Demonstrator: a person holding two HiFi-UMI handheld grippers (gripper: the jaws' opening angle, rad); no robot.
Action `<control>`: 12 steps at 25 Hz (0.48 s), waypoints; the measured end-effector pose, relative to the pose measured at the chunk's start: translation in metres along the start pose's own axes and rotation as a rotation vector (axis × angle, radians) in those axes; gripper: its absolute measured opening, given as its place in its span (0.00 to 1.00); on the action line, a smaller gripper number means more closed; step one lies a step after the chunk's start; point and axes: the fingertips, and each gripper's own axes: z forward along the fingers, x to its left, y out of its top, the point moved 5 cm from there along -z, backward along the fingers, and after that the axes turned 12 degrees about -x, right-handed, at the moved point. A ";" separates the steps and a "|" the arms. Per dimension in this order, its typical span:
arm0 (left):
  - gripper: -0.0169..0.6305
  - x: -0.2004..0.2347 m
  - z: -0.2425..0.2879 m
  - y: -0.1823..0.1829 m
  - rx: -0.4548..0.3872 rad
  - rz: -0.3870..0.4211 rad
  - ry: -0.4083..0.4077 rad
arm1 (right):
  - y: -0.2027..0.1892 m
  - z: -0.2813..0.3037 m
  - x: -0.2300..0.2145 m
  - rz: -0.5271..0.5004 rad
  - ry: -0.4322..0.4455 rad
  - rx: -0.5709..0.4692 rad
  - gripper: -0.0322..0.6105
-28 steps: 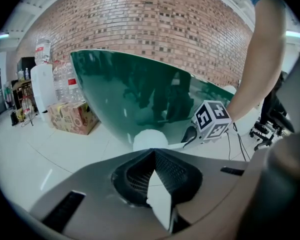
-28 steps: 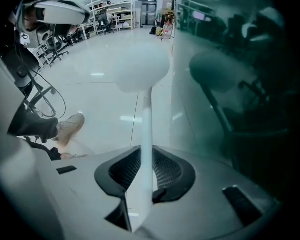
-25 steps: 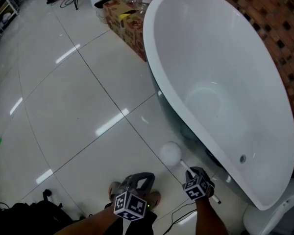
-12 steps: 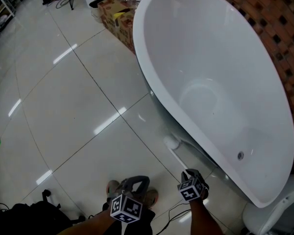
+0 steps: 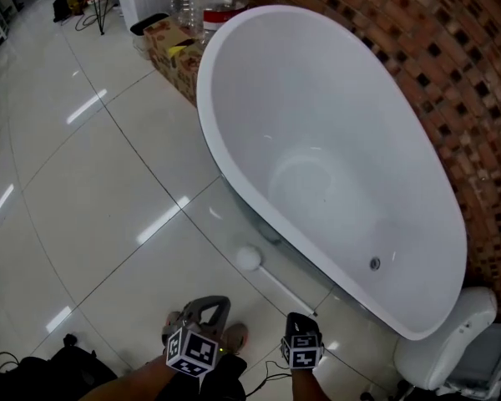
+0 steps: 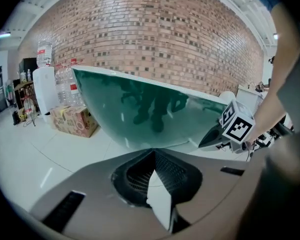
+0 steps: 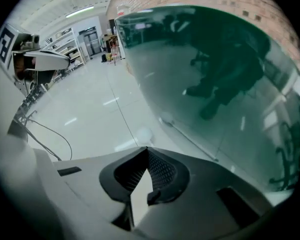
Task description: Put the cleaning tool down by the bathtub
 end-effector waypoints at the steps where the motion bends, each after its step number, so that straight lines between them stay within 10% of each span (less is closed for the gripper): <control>1: 0.03 -0.001 -0.005 0.007 -0.005 -0.004 0.003 | 0.008 -0.011 0.001 0.011 -0.012 -0.018 0.07; 12: 0.03 -0.026 -0.036 0.067 -0.083 -0.040 -0.001 | 0.077 -0.101 0.020 0.161 -0.111 -0.261 0.07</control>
